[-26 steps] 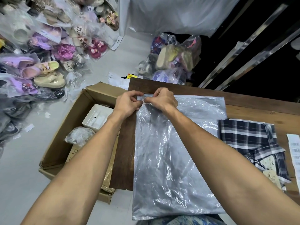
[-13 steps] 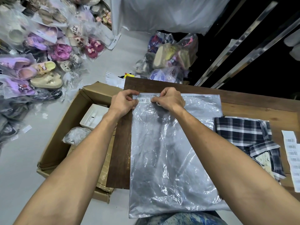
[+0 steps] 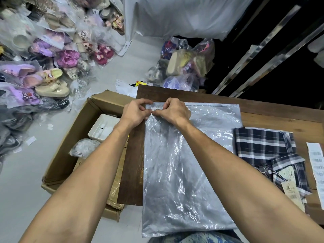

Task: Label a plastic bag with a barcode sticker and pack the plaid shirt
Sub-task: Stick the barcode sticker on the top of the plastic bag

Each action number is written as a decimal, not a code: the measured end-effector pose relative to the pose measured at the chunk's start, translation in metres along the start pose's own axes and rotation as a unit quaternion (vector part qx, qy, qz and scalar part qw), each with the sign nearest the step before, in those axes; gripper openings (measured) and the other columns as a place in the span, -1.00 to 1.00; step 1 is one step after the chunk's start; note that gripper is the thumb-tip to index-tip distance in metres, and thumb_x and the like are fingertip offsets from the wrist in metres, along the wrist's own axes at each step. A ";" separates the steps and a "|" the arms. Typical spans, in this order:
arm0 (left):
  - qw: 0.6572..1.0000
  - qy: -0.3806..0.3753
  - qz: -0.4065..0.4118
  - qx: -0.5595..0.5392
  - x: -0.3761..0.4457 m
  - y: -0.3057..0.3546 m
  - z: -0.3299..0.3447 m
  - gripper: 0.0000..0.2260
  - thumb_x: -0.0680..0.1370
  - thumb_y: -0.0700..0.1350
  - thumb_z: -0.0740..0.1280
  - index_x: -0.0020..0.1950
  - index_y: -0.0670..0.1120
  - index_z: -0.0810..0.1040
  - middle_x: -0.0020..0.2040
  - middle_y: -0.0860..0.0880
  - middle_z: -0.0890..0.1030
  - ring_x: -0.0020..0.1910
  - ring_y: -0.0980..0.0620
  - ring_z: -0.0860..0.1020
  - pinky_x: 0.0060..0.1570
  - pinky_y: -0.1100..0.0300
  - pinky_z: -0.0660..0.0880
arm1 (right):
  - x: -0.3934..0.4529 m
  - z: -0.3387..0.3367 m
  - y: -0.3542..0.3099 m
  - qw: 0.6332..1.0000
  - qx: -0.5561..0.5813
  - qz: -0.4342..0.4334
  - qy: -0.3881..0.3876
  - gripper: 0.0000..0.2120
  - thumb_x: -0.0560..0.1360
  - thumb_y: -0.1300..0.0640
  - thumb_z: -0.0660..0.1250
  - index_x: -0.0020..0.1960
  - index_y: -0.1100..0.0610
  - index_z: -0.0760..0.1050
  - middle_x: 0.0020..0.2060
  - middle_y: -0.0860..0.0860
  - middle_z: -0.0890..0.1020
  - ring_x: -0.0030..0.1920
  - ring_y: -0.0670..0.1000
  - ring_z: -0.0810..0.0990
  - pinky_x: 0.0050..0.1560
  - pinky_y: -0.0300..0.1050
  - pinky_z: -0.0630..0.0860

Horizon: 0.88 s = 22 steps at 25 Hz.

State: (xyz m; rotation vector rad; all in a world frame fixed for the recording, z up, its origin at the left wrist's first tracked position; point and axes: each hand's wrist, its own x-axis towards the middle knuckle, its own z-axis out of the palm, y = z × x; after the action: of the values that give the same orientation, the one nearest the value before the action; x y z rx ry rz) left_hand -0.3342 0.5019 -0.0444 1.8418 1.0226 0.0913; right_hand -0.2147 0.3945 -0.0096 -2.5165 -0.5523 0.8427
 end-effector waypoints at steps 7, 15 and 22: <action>1.000 0.005 0.000 0.010 -0.001 0.000 0.002 -0.77 0.52 -0.16 0.47 0.15 0.06 0.68 -0.29 -0.14 0.72 -0.22 -0.02 0.71 0.09 0.12 0.61 | 0.001 -0.002 0.004 1.000 -0.020 -0.021 0.003 -0.60 0.26 -0.22 0.58 -0.26 -0.02 0.43 -0.32 -0.17 0.57 -0.10 -0.01 0.60 -0.06 -0.09 0.39; 1.000 0.007 -0.001 0.014 0.001 -0.002 0.005 -0.78 0.51 -0.14 0.49 0.13 0.09 0.68 -0.26 -0.15 0.71 -0.20 -0.05 0.72 0.14 0.02 0.60 | 0.006 -0.025 0.031 1.000 -0.016 -0.004 0.025 -0.62 0.25 -0.18 0.61 -0.27 0.00 0.47 -0.24 -0.13 0.66 -0.09 0.01 0.64 -0.12 -0.12 0.38; 1.000 0.006 -0.005 0.018 0.005 -0.004 0.006 -0.79 0.48 -0.08 0.50 0.02 0.22 0.66 -0.26 -0.12 0.71 -0.20 -0.07 0.72 0.10 -0.02 0.63 | 0.008 -0.035 0.045 1.000 -0.010 0.002 0.028 -0.63 0.29 -0.15 0.62 -0.27 0.00 0.46 -0.22 -0.14 0.66 -0.09 0.00 0.63 -0.09 -0.12 0.41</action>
State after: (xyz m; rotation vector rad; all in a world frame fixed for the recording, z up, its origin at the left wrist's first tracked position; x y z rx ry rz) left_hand -0.3307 0.5014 -0.0529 1.8708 1.0485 0.0772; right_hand -0.1755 0.3519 -0.0107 -2.5512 -0.5403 0.7703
